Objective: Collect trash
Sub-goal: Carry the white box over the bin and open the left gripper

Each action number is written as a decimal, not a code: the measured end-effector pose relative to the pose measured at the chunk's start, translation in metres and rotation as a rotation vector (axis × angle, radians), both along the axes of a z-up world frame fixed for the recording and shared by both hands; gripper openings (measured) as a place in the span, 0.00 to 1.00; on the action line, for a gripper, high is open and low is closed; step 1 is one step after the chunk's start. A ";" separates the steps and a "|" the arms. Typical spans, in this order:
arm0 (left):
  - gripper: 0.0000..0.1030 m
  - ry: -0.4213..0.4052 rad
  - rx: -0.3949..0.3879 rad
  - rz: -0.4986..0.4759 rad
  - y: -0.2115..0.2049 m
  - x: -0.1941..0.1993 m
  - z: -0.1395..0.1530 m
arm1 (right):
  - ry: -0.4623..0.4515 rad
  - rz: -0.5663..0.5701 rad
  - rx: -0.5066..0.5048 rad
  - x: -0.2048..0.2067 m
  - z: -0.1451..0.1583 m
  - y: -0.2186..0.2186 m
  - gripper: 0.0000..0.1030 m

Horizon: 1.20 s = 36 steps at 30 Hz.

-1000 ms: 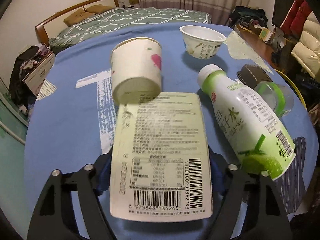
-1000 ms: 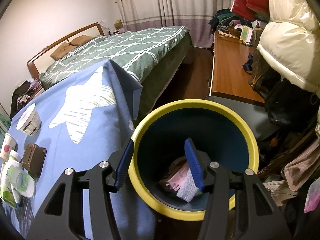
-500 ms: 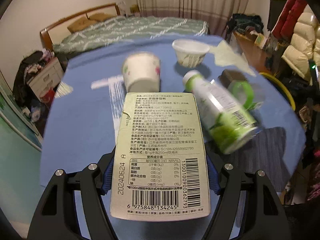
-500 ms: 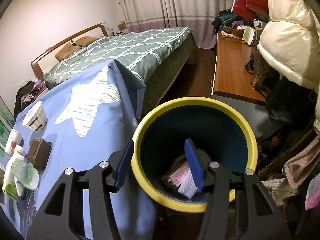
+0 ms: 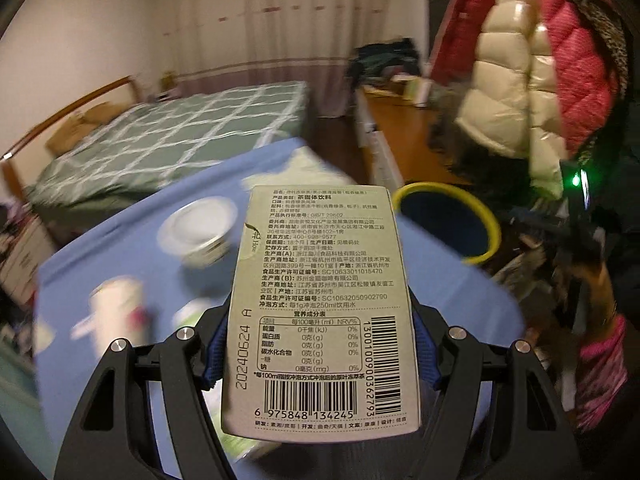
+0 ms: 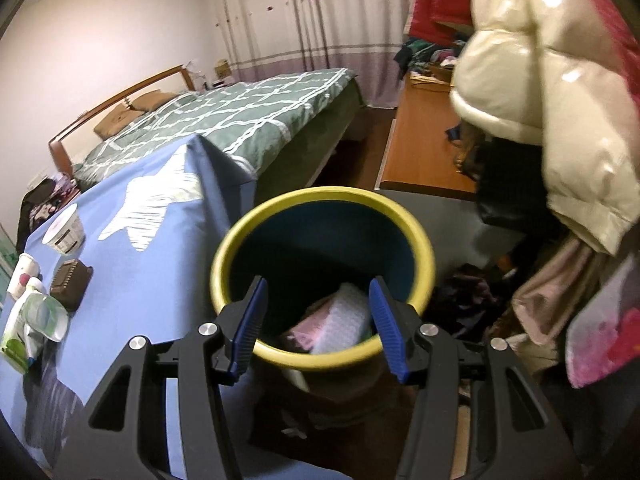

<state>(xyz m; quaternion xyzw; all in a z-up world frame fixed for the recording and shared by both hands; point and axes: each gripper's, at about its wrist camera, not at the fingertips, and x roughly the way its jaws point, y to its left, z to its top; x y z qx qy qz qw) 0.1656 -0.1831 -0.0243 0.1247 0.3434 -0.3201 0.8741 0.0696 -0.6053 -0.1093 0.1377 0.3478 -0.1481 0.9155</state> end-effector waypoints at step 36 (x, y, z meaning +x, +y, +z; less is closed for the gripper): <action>0.93 -0.031 -0.043 -0.101 -0.220 0.054 -0.029 | 0.018 -0.124 0.068 -0.053 -0.030 -0.059 0.54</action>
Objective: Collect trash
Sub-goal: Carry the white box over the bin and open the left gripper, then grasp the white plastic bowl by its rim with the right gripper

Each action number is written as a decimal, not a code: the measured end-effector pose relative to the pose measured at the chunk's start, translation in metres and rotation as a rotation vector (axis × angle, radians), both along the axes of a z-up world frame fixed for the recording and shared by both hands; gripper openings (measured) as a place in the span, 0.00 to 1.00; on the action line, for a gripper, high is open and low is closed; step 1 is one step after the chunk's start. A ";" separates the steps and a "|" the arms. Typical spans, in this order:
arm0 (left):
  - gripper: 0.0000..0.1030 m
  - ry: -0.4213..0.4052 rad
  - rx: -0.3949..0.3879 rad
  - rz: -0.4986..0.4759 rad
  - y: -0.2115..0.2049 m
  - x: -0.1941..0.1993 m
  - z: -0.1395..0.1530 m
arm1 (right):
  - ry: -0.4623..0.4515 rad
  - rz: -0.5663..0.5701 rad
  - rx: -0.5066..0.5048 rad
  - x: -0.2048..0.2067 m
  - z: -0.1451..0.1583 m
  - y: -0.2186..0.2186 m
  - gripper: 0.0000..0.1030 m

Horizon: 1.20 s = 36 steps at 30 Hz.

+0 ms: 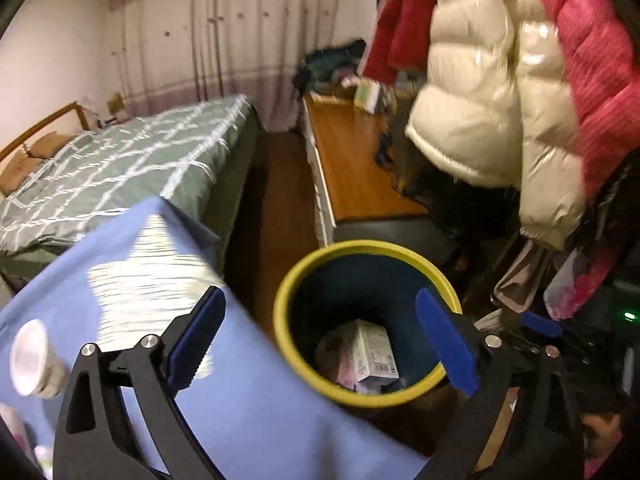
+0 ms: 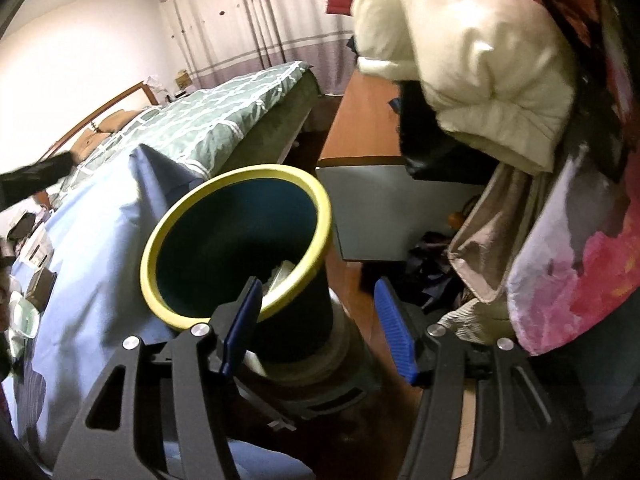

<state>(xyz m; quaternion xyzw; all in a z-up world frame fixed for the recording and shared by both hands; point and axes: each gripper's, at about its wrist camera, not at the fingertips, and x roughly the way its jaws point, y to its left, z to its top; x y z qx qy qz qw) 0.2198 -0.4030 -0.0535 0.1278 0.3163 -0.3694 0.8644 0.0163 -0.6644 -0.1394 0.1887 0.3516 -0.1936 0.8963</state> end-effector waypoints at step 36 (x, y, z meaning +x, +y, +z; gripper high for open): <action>0.95 -0.183 -0.167 0.875 0.477 0.020 0.009 | 0.005 0.563 -0.137 0.213 0.072 0.264 0.55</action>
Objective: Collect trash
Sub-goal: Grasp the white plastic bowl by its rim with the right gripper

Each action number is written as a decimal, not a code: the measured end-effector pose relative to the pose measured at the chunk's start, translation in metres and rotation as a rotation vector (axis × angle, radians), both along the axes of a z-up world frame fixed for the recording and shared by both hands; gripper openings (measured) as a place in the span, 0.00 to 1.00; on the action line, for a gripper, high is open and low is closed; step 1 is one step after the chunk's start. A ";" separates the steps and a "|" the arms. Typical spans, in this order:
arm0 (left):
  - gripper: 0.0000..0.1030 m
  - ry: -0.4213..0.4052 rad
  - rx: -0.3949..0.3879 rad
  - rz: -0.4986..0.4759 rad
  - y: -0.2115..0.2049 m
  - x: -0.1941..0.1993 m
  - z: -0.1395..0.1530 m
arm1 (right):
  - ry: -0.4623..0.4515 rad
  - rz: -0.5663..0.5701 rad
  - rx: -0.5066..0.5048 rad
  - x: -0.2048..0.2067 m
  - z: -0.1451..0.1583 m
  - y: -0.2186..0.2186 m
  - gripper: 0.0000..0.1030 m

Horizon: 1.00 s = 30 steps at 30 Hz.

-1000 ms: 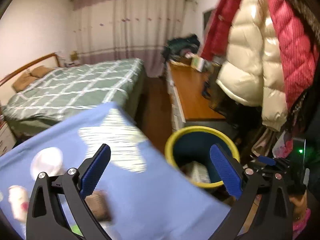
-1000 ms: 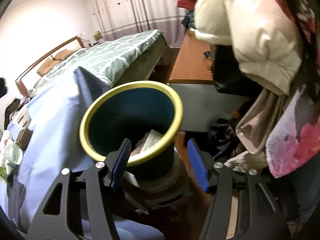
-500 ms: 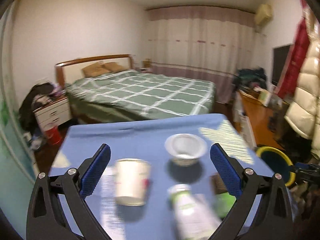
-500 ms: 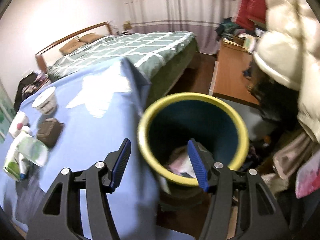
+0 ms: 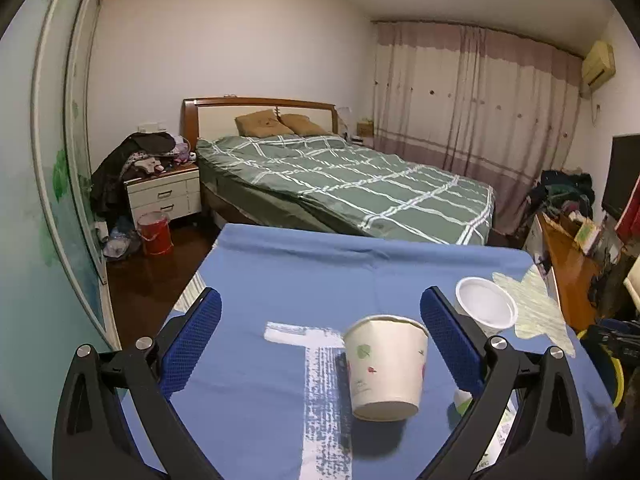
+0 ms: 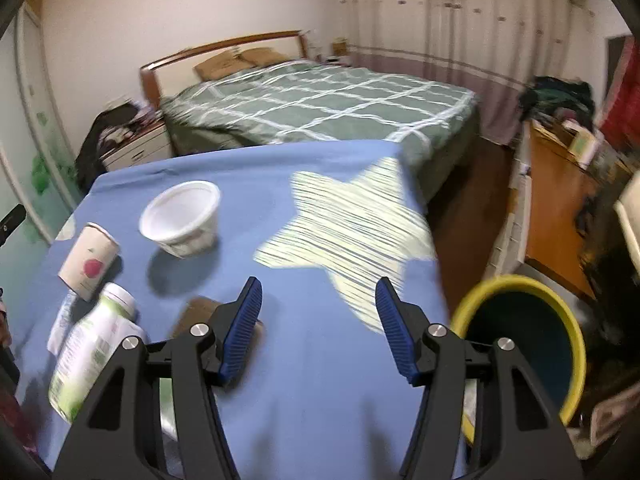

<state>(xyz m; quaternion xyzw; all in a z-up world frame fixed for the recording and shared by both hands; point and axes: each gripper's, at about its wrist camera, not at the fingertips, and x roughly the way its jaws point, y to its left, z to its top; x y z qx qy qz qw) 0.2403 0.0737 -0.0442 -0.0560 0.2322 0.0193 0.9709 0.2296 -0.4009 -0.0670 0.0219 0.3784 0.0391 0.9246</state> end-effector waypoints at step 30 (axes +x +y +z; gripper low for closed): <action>0.95 0.069 -0.030 -0.053 -0.025 0.011 -0.026 | 0.222 0.145 0.040 0.133 -0.023 0.082 0.07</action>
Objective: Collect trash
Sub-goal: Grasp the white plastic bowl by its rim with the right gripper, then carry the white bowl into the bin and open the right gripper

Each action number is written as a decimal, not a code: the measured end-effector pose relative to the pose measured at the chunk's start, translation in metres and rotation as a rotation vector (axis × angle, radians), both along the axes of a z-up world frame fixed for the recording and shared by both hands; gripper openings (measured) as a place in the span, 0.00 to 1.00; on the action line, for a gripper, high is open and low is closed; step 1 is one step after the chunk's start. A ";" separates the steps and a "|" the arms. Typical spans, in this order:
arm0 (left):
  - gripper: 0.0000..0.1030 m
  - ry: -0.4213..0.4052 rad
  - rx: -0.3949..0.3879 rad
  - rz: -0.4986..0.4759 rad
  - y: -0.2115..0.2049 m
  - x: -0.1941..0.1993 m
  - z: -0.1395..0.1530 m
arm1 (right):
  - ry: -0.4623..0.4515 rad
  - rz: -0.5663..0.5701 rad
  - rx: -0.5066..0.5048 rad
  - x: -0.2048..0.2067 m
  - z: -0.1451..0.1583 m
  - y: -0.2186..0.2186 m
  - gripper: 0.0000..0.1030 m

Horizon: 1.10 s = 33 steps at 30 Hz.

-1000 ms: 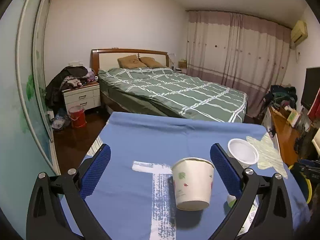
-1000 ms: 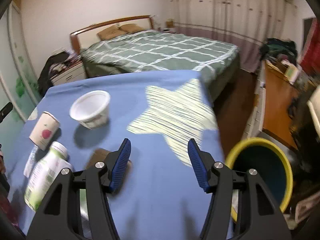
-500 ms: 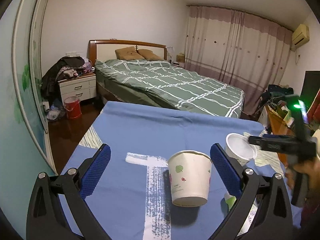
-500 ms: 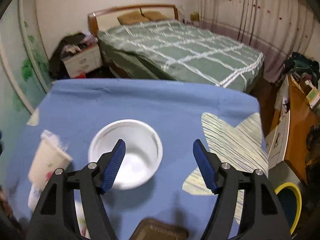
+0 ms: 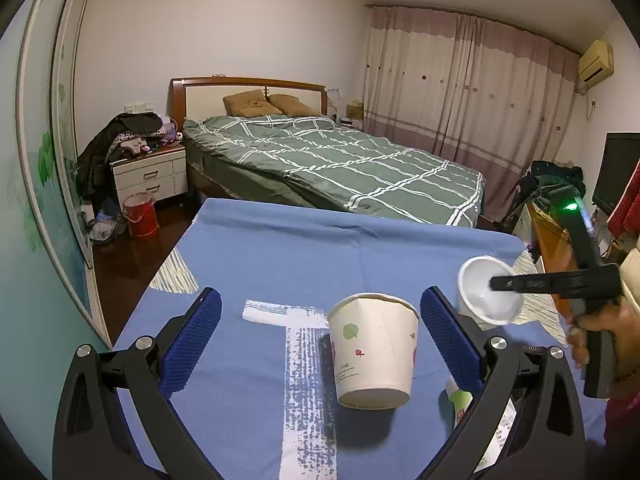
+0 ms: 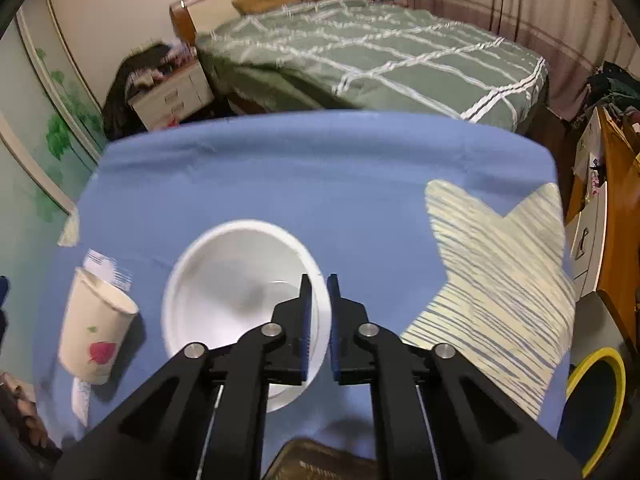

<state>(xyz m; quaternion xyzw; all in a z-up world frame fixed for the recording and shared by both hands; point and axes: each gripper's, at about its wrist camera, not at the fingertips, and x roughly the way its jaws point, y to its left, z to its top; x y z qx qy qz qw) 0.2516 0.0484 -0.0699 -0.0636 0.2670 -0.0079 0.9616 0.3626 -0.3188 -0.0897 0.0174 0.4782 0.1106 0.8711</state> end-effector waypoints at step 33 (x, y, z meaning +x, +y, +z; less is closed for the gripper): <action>0.95 0.083 0.064 -0.137 -0.034 0.013 -0.026 | -0.097 -0.658 0.010 -0.175 -0.031 -0.264 0.28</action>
